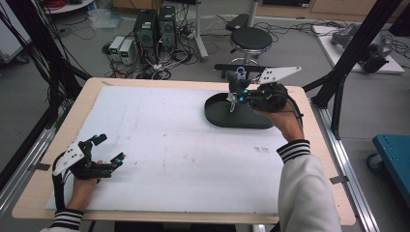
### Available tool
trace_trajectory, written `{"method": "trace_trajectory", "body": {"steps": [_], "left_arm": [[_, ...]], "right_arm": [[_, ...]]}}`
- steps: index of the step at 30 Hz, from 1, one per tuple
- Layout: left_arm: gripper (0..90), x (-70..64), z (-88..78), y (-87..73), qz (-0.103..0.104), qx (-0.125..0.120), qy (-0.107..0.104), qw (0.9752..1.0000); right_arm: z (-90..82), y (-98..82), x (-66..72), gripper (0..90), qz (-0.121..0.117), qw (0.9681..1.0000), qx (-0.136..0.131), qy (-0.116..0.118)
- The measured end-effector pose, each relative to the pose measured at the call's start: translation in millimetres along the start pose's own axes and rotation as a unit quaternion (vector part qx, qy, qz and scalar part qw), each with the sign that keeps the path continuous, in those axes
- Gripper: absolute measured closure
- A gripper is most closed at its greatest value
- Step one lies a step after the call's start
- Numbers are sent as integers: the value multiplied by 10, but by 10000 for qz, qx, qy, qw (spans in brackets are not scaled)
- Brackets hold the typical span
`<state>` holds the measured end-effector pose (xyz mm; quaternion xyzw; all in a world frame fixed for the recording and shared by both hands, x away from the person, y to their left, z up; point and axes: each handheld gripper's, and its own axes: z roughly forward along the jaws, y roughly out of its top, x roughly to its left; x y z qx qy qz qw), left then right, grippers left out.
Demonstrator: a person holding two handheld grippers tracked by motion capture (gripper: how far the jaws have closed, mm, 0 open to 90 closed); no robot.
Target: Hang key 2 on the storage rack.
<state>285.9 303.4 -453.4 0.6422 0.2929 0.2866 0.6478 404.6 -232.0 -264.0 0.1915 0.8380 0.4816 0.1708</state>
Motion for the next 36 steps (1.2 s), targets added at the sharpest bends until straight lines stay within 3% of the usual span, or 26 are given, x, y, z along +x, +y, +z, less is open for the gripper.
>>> {"method": "trace_trajectory", "body": {"steps": [7, 23, 36], "left_arm": [[17, 1, 1, 0, -11, -8, 0, 10000], [17, -2, 1, 0, 13, -2, -5, 10000], [17, -5, 3, -1, 28, -8, 2, 10000]], "right_arm": [[-153, 84, -195, 888, 42, 9996, 120, -251], [-361, 267, -638, 888, 172, 9975, 414, -544], [-366, 363, -910, 888, 197, 9946, 886, -506]]}}
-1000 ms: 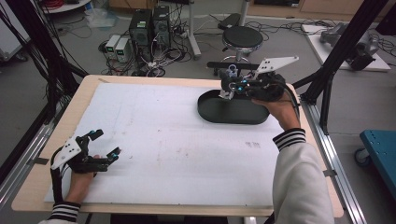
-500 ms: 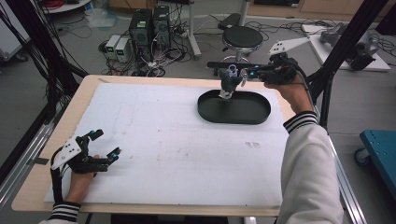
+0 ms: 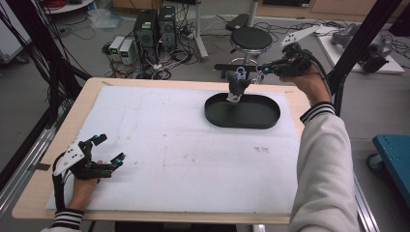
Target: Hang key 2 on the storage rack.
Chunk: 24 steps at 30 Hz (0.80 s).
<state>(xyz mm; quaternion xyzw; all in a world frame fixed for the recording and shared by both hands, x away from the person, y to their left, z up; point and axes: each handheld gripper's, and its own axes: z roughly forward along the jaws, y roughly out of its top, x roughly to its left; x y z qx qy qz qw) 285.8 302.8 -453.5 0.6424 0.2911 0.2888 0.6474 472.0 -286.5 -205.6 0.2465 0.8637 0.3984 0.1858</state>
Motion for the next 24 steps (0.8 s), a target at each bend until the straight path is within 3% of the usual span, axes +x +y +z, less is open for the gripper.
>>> {"method": "trace_trajectory", "body": {"steps": [9, 17, 24], "left_arm": [[17, -2, -1, 1, 13, 11, -2, 10000], [17, -3, -1, 0, 13, 8, -1, 10000], [17, -2, -1, 0, 9, 2, -2, 10000]], "right_arm": [[104, 13, -141, 888, -54, 9998, 190, -7], [236, -39, -192, 888, -13, 9988, 498, -13], [293, -73, -240, 888, 29, 9982, 599, -32]]}}
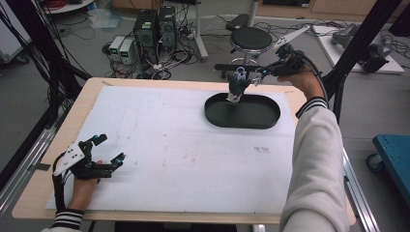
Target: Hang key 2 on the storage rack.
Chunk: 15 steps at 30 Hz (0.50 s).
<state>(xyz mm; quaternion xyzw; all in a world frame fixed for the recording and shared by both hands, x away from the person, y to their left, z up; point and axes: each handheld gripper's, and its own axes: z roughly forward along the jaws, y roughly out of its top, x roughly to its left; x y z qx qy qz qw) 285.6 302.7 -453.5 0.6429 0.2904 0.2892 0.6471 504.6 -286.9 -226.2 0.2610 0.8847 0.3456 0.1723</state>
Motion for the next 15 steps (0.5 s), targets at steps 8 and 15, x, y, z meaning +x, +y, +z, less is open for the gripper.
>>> {"method": "trace_trajectory", "body": {"steps": [8, 15], "left_arm": [[17, -1, 0, 0, -2, -3, -2, 10000], [17, 0, -1, 1, -3, 5, -8, 10000]], "right_arm": [[72, -45, -46, 888, 33, 9998, 183, -48], [146, -49, -56, 888, -17, 9995, 315, -81]]}}
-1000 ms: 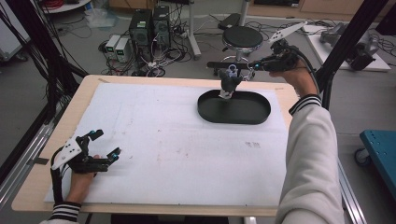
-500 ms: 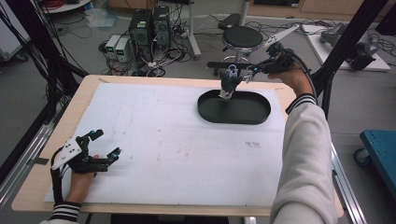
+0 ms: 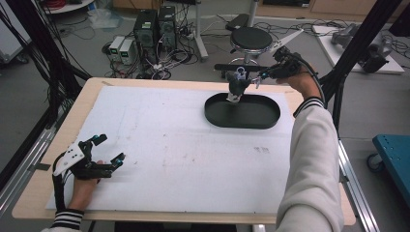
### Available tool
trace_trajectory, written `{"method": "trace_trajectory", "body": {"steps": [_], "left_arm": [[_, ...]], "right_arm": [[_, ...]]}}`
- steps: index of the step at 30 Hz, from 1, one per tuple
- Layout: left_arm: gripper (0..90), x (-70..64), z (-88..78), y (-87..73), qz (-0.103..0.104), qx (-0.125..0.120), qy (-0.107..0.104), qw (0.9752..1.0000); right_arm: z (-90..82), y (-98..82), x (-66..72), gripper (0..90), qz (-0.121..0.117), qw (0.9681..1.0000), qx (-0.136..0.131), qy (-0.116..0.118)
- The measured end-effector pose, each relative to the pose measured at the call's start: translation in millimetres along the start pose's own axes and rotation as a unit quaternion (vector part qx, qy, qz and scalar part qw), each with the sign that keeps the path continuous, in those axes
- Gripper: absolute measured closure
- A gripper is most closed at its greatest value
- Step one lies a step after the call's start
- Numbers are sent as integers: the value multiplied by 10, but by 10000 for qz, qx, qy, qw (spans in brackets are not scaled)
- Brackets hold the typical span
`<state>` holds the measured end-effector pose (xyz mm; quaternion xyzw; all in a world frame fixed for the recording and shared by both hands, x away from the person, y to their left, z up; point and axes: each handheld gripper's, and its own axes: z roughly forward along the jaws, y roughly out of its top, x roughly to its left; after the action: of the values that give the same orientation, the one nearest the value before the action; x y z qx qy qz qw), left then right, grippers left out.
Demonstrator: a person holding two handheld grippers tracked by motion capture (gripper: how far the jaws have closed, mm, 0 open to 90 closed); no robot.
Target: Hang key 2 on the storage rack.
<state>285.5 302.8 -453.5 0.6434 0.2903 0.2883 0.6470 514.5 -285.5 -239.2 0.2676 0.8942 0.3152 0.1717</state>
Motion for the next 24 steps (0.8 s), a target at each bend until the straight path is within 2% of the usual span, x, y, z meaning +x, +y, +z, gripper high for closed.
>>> {"method": "trace_trajectory", "body": {"steps": [6, 13, 24], "left_arm": [[17, 1, 0, 0, 2, 3, 1, 10000], [17, -1, 1, -1, 4, -4, 7, 10000], [17, -1, 0, 0, 8, -1, 7, 10000]], "right_arm": [[42, -17, -17, 887, -54, 9999, 141, -53], [60, -34, -42, 888, -78, 9998, 188, -41], [82, -41, -75, 887, -112, 9996, 184, -177]]}}
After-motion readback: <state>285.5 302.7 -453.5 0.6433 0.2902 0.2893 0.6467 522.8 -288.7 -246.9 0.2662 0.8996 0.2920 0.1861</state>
